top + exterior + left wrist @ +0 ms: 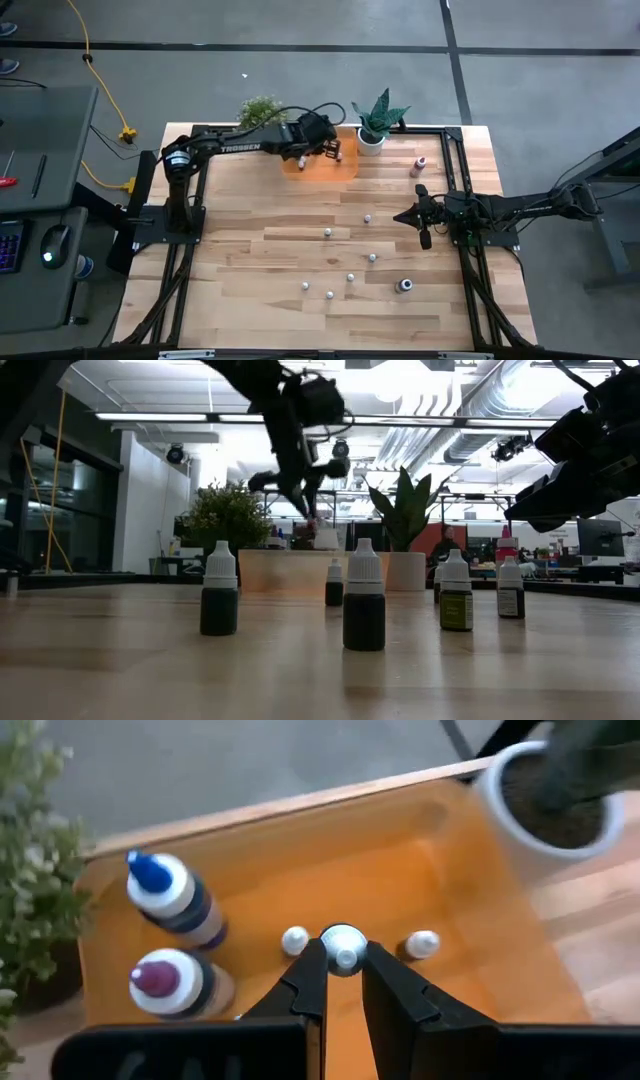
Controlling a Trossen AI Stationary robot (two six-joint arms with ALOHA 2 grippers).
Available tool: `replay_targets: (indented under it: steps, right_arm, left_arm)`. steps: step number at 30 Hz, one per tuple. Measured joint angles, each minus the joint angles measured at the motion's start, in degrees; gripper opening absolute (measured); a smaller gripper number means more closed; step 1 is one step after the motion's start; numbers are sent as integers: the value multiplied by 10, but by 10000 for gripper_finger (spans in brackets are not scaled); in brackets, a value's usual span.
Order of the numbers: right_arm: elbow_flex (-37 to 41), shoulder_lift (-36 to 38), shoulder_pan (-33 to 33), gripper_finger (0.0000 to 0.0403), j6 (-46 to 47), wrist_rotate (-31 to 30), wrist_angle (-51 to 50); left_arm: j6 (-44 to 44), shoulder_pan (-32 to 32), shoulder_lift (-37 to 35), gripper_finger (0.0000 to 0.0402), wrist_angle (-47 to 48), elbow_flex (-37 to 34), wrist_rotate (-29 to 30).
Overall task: Pick & Place food coloring
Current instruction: Put the left small black bottle into the bin
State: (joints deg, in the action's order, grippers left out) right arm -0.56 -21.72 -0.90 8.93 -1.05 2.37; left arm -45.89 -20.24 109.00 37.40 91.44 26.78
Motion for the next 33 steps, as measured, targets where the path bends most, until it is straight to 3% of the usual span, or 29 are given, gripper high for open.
replay_targets:
  steps: [33]
  right_arm:
    - [0, 0, 0, 0, 0, 0, 0]
  left_arm:
    - [-98, 20, 0, 33, 13, -107, -46]
